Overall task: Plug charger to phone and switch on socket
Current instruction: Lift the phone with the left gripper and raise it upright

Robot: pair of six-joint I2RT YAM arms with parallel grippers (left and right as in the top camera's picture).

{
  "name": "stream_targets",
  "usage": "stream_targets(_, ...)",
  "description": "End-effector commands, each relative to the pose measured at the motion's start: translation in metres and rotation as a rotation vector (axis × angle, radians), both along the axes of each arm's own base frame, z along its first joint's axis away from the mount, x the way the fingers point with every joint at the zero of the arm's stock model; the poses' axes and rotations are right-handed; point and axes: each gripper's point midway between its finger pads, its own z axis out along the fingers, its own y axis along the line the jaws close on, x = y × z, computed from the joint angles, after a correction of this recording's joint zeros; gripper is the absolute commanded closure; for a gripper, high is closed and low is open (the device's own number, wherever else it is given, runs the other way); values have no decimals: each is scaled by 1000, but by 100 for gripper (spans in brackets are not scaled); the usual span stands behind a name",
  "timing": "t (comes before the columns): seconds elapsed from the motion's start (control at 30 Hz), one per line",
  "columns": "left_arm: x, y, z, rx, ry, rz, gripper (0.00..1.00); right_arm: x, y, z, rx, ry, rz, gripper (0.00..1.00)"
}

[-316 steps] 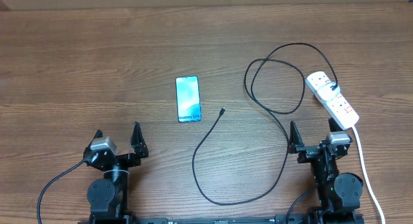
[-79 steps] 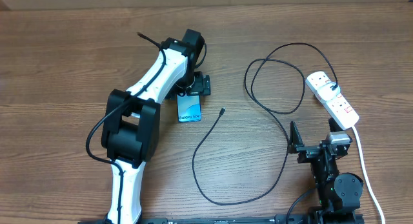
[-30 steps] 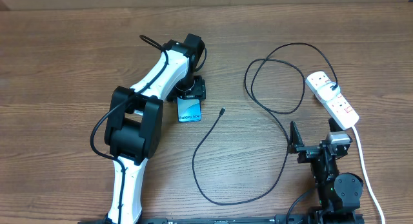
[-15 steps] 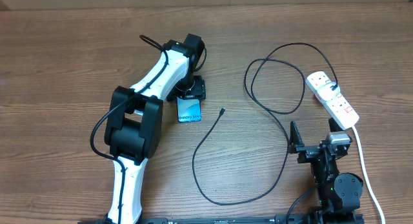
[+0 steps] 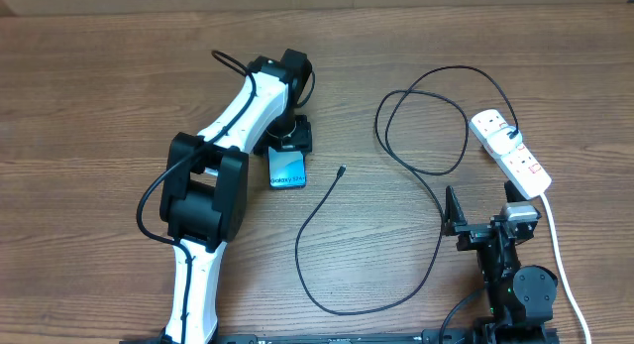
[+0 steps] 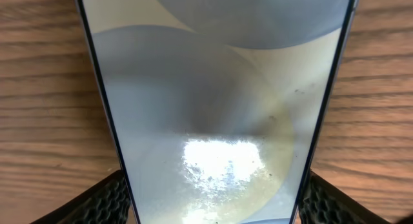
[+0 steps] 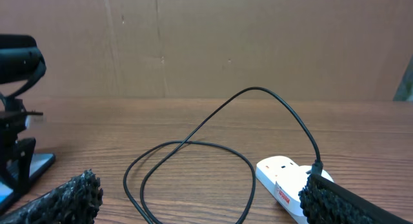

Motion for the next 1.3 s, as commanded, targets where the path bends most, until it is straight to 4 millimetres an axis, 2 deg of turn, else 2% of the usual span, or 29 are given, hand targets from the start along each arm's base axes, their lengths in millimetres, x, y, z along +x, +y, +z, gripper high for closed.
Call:
stream_targets(0.0,20,-2,20,-9,-63,6,30,0,0,-2,-1,-5,-1,0)
stream_targets(0.27,24,-13,54,-67,-65,8,30,0,0,-2,0,-5,-1,0)
stream_targets(0.67,-3,-30,65,-273,101,68,28,0,0,-2,0,-5,-1,0)
stream_targets(0.73,-8,-32,70,-340,144,97,28,0,0,-2,0,-5,-1,0)
stream_targets(0.97,-15,-46,115,-776,283,156,30,0,0,-2,-1,-5,-1,0)
stream_targets(1.27,3,-38,163,-1111,316,296,28,0,0,-2,0,-5,-1,0)
